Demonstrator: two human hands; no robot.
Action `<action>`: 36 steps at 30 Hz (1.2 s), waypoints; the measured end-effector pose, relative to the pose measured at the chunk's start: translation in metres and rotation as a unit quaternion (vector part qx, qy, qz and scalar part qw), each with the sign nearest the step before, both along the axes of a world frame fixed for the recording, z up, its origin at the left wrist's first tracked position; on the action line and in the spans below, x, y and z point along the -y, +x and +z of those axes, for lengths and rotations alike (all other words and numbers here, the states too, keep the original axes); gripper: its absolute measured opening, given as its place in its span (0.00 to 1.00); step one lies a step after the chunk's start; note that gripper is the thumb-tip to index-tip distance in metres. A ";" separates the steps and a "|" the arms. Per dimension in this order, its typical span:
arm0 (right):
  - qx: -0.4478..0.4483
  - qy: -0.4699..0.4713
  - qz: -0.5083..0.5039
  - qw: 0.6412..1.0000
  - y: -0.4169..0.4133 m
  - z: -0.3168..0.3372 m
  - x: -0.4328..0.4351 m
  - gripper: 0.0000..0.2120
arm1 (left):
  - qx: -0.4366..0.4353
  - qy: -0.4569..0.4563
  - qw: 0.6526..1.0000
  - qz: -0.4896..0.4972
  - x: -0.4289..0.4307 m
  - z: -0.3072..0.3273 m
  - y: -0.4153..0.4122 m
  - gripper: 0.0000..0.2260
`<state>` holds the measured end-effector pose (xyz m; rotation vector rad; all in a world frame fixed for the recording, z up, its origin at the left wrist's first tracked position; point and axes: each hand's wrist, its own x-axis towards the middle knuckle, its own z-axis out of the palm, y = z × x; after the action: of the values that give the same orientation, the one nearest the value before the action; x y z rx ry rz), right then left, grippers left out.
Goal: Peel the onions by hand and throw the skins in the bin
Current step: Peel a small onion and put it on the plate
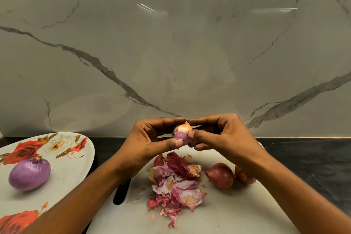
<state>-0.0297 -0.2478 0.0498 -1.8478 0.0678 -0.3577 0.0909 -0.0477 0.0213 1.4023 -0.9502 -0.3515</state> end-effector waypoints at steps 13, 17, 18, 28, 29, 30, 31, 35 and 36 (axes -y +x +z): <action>0.022 -0.012 -0.024 0.999 -0.001 0.000 0.000 0.10 | -0.003 -0.011 1.000 -0.011 -0.001 0.000 -0.001 0.22; 0.004 0.034 -0.013 0.999 -0.001 0.002 -0.001 0.05 | 0.001 -0.005 1.000 -0.010 -0.001 0.001 -0.001 0.23; -0.002 0.041 -0.011 0.999 0.000 0.002 -0.002 0.06 | 0.004 -0.002 1.000 -0.010 -0.001 0.001 -0.001 0.23; -0.025 0.005 -0.015 1.000 -0.002 0.002 -0.004 0.08 | 0.029 0.013 0.999 -0.029 0.000 0.001 -0.003 0.24; -0.022 0.000 -0.012 1.000 -0.002 0.002 -0.004 0.08 | 0.029 0.012 0.999 -0.029 0.001 0.000 -0.003 0.24; -0.019 -0.001 -0.010 1.000 -0.003 0.002 -0.004 0.08 | 0.029 0.011 0.999 -0.031 0.001 0.000 -0.003 0.24; -0.017 -0.002 -0.008 1.000 -0.003 0.002 -0.004 0.08 | 0.027 0.010 0.999 -0.033 0.001 0.000 -0.003 0.24; -0.001 -0.016 -0.016 1.000 -0.003 0.002 -0.001 0.08 | 0.012 0.003 0.999 -0.044 0.000 0.001 -0.002 0.25; 0.003 -0.012 -0.017 1.000 -0.002 0.002 0.000 0.09 | 0.006 0.000 0.999 -0.047 -0.001 0.001 -0.003 0.25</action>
<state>-0.0322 -0.2478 0.0520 -1.8706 0.0921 -0.3899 0.0882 -0.0467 0.0226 1.3643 -1.0275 -0.4131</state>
